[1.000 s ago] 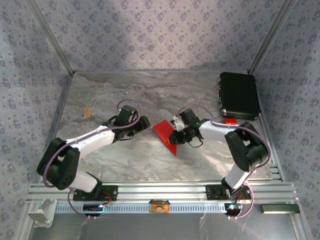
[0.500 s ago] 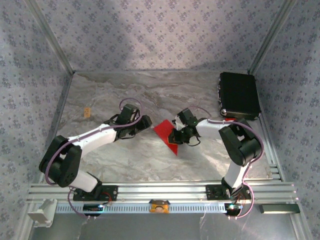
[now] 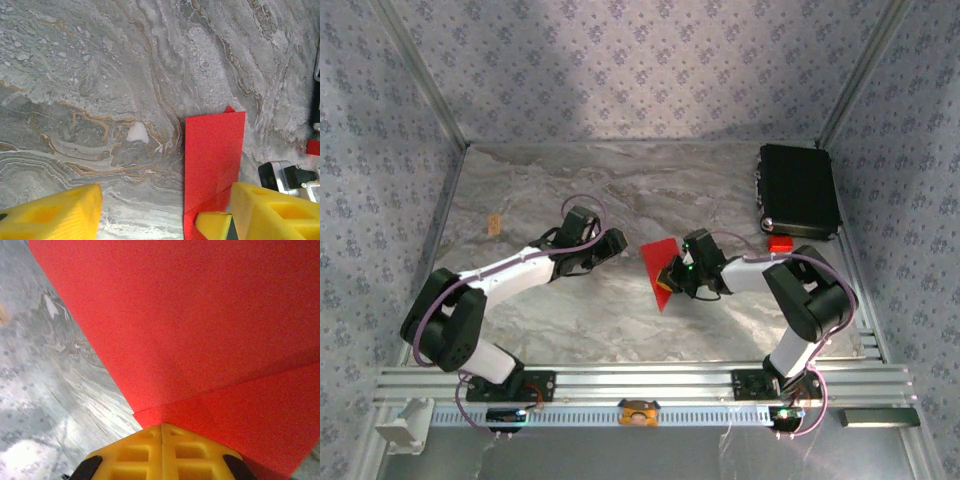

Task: Fold a paper plane with a square sheet of paper (pick it up from the middle)
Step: Rotate the paper at the center of the table.

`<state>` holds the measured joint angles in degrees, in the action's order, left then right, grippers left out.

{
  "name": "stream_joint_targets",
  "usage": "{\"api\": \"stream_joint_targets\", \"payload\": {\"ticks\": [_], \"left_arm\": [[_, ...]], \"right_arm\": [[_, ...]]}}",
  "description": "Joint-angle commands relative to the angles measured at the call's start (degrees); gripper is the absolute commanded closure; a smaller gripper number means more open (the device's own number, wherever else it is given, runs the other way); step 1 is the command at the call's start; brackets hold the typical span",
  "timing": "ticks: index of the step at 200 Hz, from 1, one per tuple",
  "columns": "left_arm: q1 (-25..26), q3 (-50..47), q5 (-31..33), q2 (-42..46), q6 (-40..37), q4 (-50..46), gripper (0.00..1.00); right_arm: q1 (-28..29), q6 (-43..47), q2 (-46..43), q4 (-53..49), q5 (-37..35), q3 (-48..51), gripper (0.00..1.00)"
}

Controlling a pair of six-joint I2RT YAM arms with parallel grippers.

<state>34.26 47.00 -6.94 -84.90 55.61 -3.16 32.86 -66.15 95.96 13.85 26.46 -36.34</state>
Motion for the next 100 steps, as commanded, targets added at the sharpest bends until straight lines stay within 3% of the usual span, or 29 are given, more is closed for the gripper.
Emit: {"api": "stream_joint_targets", "payload": {"ticks": [1, 20, 37, 100], "left_arm": [[0.3, 0.9, -1.6, -0.4, 0.4, 1.3, 0.32], [0.3, 0.8, -2.5, -0.3, 0.5, 2.0, 0.34], [0.3, 1.1, -3.0, -0.2, 0.2, 1.9, 0.38], [0.3, 0.8, -3.8, 0.5, -0.2, 1.8, 0.50]], "right_arm": [[1.0, -7.8, 0.1, 1.7, -6.7, 3.0, 0.93], [1.5, -5.0, -2.7, 0.6, -6.4, 1.8, 0.91], [0.5, 3.0, -4.1, -3.8, -5.6, -1.0, 0.90], [-0.8, 23.1, -1.0, -18.0, -0.6, -9.9, 0.92]]}}
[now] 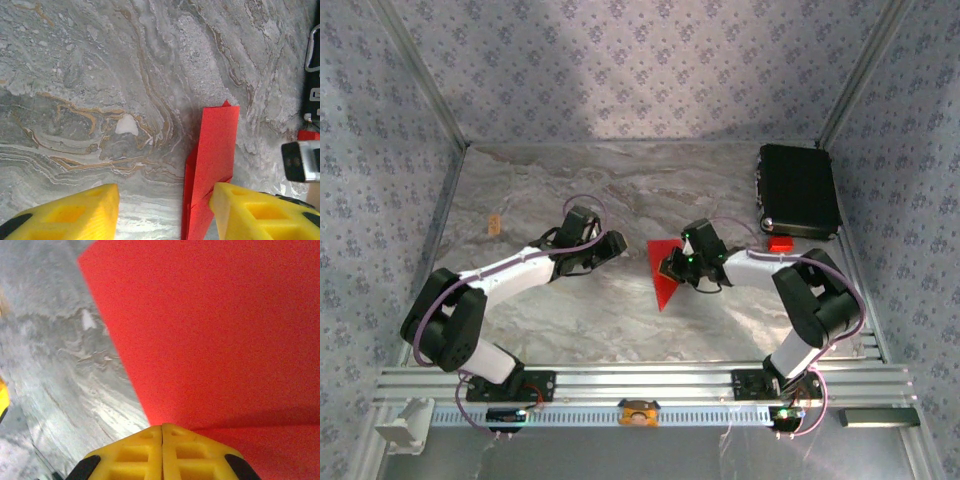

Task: Fold a paper plane with a square sheet of paper (pick it up from the middle)
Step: Rotate the paper at the center of the table.

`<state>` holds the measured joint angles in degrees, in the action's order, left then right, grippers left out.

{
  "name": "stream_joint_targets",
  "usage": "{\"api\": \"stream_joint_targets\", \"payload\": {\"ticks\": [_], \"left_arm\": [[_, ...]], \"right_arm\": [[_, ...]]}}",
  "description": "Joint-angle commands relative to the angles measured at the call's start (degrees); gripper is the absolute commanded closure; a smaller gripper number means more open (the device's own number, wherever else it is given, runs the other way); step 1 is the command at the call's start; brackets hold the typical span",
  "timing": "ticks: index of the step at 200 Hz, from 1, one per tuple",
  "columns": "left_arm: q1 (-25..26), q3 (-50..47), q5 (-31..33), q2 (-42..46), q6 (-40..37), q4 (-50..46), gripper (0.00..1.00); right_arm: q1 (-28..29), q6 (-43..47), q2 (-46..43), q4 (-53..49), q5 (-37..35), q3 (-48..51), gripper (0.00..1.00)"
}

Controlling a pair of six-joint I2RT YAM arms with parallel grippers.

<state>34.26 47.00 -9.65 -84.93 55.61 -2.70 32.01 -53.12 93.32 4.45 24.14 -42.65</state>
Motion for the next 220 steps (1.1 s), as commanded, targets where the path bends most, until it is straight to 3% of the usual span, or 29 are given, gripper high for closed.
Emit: {"api": "stream_joint_targets", "payload": {"ticks": [1, 72, 117, 154, 190, 220], "left_arm": [[0.2, 0.9, -1.1, 0.6, -0.2, 1.4, 0.50], [0.2, 0.9, -2.8, -0.2, -0.5, 2.7, 0.55], [0.2, 0.2, -3.8, -1.1, 0.7, 4.9, 0.56], [0.6, -1.1, -4.9, -0.6, 2.6, 8.5, 0.57], [0.6, 0.1, -5.8, -0.2, 2.3, 5.9, 0.57], [0.6, 0.5, -5.8, -0.2, 2.5, 5.1, 0.57]], "right_arm": [[0.0, 10.2, 1.7, -8.9, 1.6, -3.7, 0.92], [-1.2, 10.4, 6.9, -13.3, 2.5, -5.2, 0.94], [-0.6, -2.7, 8.7, -11.5, -1.3, -3.6, 0.97], [1.2, -14.4, 4.1, -14.7, -7.6, -2.7, 0.97], [3.0, -12.7, -2.6, -23.9, -14.3, -6.6, 0.93], [3.8, -12.1, -5.9, -25.6, -16.2, -6.5, 0.88]]}}
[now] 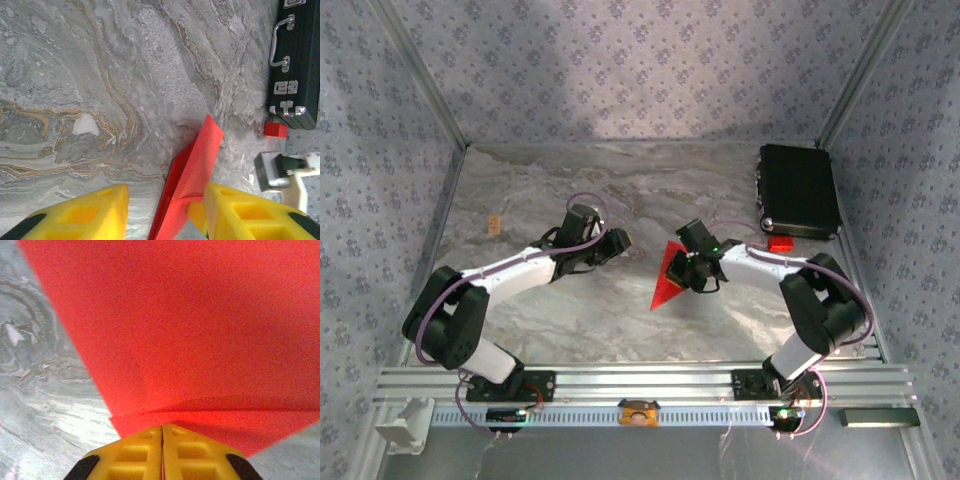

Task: Fold a paper plane with a square sheet of paper (pick it up from the middle)
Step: Rotate the paper at the center of the table.

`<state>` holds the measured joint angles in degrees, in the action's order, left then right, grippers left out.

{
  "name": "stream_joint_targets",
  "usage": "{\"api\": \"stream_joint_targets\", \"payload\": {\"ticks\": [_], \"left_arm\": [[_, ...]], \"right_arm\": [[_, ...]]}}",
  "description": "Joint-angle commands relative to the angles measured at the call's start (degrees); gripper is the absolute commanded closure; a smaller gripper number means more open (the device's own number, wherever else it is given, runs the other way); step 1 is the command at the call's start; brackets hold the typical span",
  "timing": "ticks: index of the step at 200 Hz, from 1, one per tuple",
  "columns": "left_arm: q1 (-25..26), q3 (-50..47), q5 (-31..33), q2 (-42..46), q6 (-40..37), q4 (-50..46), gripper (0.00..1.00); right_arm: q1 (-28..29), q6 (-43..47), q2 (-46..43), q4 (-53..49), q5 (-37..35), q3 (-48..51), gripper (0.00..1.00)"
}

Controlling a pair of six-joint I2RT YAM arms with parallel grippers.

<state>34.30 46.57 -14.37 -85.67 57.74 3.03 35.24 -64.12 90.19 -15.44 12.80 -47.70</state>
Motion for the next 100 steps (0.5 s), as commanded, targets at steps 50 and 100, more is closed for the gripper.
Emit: {"api": "stream_joint_targets", "payload": {"ticks": [50, 100], "left_arm": [[0.3, 1.1, -0.7, 1.7, -0.5, -2.1, 0.57], [-0.1, 0.6, -0.5, 2.4, -1.0, -2.1, 0.57]], "right_arm": [[0.8, 0.6, -4.0, -6.6, -5.2, -2.5, 0.86], [1.3, 7.4, -8.5, -5.5, -10.0, -2.2, 0.82]]}}
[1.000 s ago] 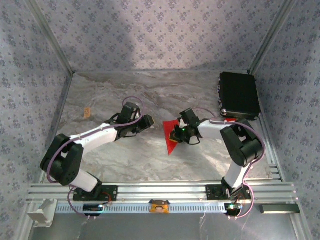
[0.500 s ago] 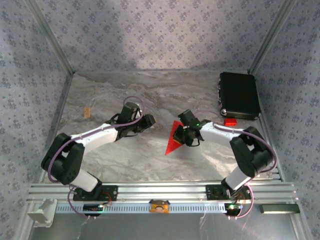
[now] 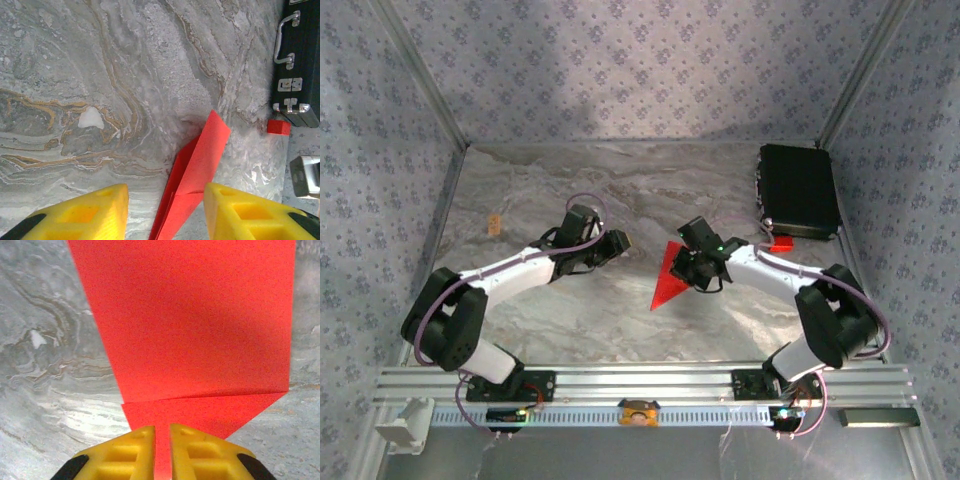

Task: Fold a paper plane with a square sheet of paper (pick it up from the middle)
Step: Rotate the paper at the center of the table.

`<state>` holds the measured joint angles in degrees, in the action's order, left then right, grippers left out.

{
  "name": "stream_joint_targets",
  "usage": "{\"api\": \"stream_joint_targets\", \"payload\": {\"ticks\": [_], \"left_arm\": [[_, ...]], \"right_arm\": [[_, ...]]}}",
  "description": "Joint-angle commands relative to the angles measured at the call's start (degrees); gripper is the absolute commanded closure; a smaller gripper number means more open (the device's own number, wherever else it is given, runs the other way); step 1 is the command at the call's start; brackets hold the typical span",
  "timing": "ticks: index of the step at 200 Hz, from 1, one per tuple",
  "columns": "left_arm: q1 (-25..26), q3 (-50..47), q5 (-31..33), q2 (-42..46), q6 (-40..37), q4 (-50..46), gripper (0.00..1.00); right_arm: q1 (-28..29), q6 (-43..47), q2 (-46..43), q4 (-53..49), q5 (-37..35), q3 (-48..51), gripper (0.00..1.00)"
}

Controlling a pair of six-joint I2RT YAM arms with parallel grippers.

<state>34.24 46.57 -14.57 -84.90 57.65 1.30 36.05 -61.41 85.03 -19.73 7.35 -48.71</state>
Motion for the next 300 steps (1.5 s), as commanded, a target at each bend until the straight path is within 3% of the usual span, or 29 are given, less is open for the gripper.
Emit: {"api": "stream_joint_targets", "payload": {"ticks": [1, 29, 37, 52, 73, 80, 93, 121, 201, 300], "left_arm": [[0.0, 0.5, -0.2, 1.6, -0.9, -0.3, 0.57], [0.0, 1.2, 0.0, 1.2, -1.3, -0.9, 0.57], [0.0, 1.2, -0.1, 1.3, -1.4, -0.8, 0.57], [0.1, 0.9, 0.1, 1.3, -1.4, -0.6, 0.58], [0.3, 1.0, -0.1, 0.8, -1.2, -0.1, 0.59], [0.5, 1.0, -0.1, 0.6, -1.1, 0.1, 0.59], [0.6, 1.1, -0.6, -0.2, -0.8, 1.1, 0.60], [1.4, 3.7, -3.5, -4.0, -1.4, 1.5, 0.66], [4.2, 7.9, -7.3, -11.7, -0.8, 3.6, 0.76], [6.7, 13.7, -12.9, -24.1, 0.4, 4.6, 0.86]], "right_arm": [[0.5, 4.8, -3.5, -1.5, -4.9, -1.3, 0.82], [1.2, 10.4, -7.7, -0.8, -12.0, -0.4, 0.82], [1.0, 10.9, -8.5, 1.1, -12.4, 0.8, 0.76], [-1.0, 16.1, -8.4, 7.8, -4.8, 3.9, 0.76], [-5.6, 16.3, -4.2, 15.8, 8.2, 6.8, 0.83], [-6.5, 15.8, -2.4, 16.3, 10.2, 7.1, 0.85], [-8.3, 15.0, 0.9, 17.8, 14.0, 7.5, 0.98], [-9.0, 12.3, 4.9, 26.3, 19.3, 10.6, 0.98], [-8.9, 14.4, 14.0, 21.7, 24.3, 7.2, 0.99], [-7.9, 12.7, 12.6, 22.0, 24.9, 8.9, 0.96]]}}
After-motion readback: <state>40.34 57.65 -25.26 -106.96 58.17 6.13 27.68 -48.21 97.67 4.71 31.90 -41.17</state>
